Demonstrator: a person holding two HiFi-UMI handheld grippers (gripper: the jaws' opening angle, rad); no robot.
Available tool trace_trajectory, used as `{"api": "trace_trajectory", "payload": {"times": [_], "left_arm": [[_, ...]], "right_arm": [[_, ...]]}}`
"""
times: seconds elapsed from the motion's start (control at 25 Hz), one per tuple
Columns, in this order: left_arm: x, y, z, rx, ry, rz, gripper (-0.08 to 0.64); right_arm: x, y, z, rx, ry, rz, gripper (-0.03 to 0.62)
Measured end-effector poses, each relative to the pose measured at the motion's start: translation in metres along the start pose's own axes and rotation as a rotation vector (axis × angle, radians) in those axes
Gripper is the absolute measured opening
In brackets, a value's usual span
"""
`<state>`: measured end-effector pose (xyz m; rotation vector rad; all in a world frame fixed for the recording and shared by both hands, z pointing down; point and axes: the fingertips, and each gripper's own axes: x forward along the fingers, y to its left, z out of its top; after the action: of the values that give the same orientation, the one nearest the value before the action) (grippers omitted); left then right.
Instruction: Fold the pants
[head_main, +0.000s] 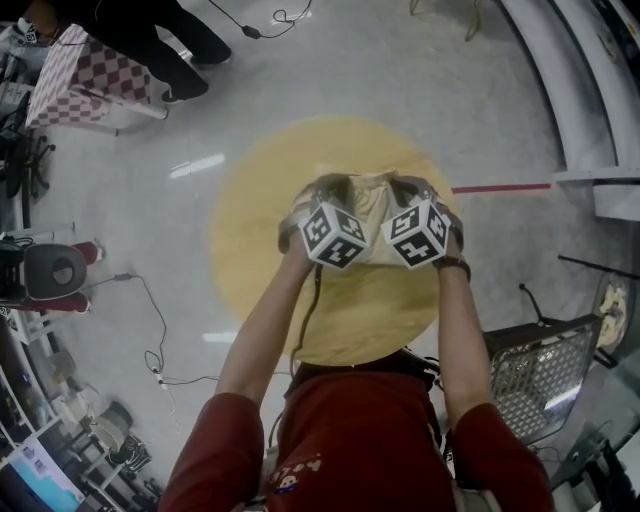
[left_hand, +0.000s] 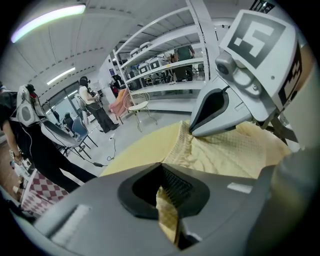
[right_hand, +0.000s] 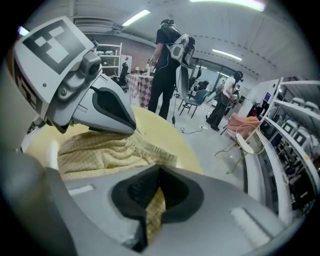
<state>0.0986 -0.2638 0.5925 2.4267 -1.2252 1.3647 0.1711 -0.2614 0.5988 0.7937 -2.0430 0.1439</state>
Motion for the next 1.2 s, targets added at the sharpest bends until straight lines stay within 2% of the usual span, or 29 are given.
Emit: {"api": "trace_trajectory", "payload": {"times": [0.24,0.44,0.6,0.8,0.96,1.08,1.2], "left_arm": [[-0.022,0.009,0.004,-0.035,-0.063,0.040,0.008],[-0.060,0.021,0.009,-0.089,-0.168,0.097,0.008],[-0.104,0.021,0.015,-0.163,-0.311,0.119,0.008],[-0.159,0.013,0.024,-0.187,-0.482,0.185,0.008],[-0.214,0.013,0.026,-0.277,-0.641,0.209,0.008],[-0.259,0.011,0.026,-0.334,-0.761,0.224,0.008],[-0.302,0.004,0.026,-0.371,-0.853,0.243,0.008]], "right_arm": [[-0.020,0.002,0.009,0.021,-0.036,-0.047,0.002],[-0.055,0.002,0.027,0.073,-0.108,-0.145,0.002],[-0.094,0.007,0.046,0.154,-0.222,-0.237,0.002],[-0.154,0.018,0.058,0.301,-0.408,-0.378,0.002],[-0.214,0.034,0.070,0.410,-0.566,-0.490,0.002],[-0.256,0.052,0.072,0.445,-0.653,-0.565,0.002],[-0.292,0.075,0.068,0.464,-0.703,-0.599,0.002]]}}
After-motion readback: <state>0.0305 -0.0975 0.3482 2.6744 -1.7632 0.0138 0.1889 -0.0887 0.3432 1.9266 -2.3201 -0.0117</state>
